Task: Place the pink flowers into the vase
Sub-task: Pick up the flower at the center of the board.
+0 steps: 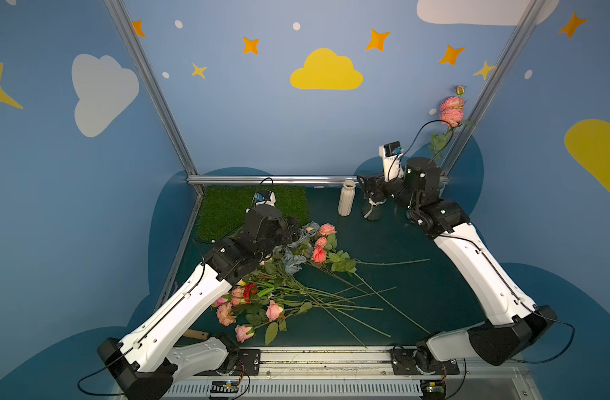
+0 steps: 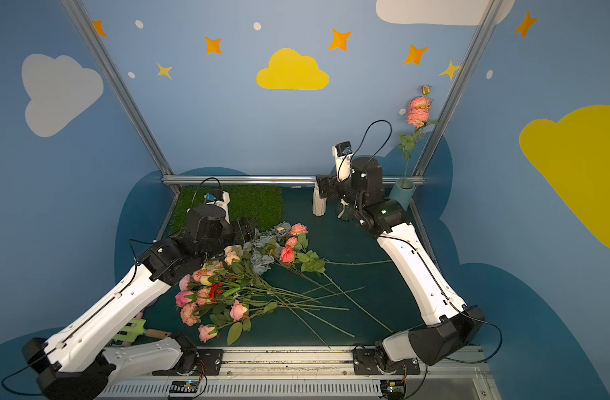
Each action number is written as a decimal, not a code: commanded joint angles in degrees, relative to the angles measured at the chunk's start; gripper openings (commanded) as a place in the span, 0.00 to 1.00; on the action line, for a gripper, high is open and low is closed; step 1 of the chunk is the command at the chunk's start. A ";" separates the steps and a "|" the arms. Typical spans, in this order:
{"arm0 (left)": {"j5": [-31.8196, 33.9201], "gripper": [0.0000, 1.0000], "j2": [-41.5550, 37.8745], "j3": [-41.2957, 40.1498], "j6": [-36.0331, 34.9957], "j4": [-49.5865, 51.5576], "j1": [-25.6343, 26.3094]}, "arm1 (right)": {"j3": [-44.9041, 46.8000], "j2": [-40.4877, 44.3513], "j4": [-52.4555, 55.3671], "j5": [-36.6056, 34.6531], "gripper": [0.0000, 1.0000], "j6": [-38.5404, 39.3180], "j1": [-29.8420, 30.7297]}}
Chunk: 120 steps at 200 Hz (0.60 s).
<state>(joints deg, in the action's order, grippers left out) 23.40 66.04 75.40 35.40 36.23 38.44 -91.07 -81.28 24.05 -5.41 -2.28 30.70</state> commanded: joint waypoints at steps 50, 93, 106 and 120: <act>8.20 0.83 3.98 -0.46 5.04 7.39 4.05 | 15.02 6.45 14.61 -17.37 0.89 -12.44 10.52; 12.51 0.84 6.72 -0.93 9.04 10.71 10.12 | 24.08 11.70 16.39 -15.88 0.68 -15.56 10.78; 13.10 0.84 6.85 -1.96 11.66 11.94 11.16 | 25.23 11.76 17.39 -14.35 0.59 -16.03 11.32; 12.10 0.84 6.57 -3.50 13.81 12.02 11.26 | 26.80 11.33 17.93 -14.40 0.52 -16.34 12.48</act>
<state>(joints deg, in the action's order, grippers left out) 33.85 72.88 74.04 44.05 44.95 49.21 -66.67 -69.69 39.38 -20.14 -16.60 41.67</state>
